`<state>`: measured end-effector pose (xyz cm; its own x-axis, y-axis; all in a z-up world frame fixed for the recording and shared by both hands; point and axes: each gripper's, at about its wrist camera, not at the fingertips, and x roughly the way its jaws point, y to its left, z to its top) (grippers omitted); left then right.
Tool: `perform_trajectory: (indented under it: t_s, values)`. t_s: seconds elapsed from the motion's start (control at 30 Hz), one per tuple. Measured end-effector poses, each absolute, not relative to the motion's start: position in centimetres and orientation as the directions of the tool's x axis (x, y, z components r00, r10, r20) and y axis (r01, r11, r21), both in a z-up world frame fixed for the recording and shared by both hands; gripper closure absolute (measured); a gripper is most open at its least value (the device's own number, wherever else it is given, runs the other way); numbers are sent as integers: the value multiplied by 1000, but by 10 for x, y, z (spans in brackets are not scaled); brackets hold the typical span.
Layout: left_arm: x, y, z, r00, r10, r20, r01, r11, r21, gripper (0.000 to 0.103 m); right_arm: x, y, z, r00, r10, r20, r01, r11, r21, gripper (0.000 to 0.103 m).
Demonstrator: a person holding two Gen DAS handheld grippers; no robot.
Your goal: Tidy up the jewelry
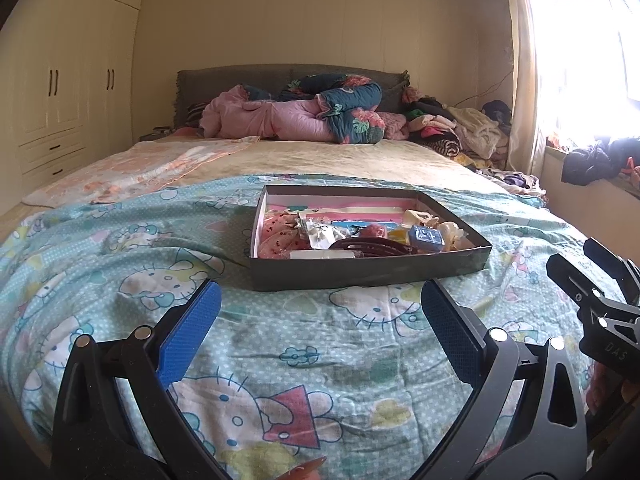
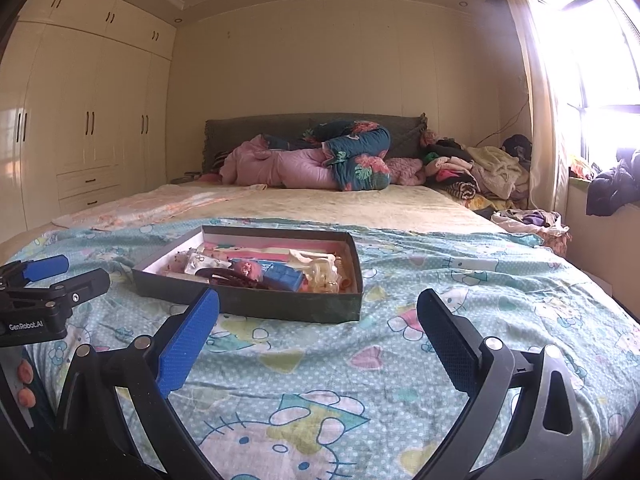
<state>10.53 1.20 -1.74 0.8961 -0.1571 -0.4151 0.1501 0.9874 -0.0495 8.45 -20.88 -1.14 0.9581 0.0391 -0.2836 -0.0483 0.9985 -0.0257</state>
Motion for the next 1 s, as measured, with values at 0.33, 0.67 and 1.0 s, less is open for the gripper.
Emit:
perform_trajectory:
  t_s: [0.33, 0.67, 1.0]
  values:
    - [105, 12, -17, 898, -157, -412, 150, 987, -48, 11, 83, -206, -10, 960, 47, -277, -58, 998, -31, 6]
    - [105, 13, -17, 898, -158, -410, 152, 987, -49, 11, 83, -206, -10, 959, 46, -279, -57, 998, -32, 6]
    - [105, 13, -17, 898, -158, -410, 152, 987, -49, 11, 83, -205, -11, 958, 49, -283, -60, 998, -29, 6]
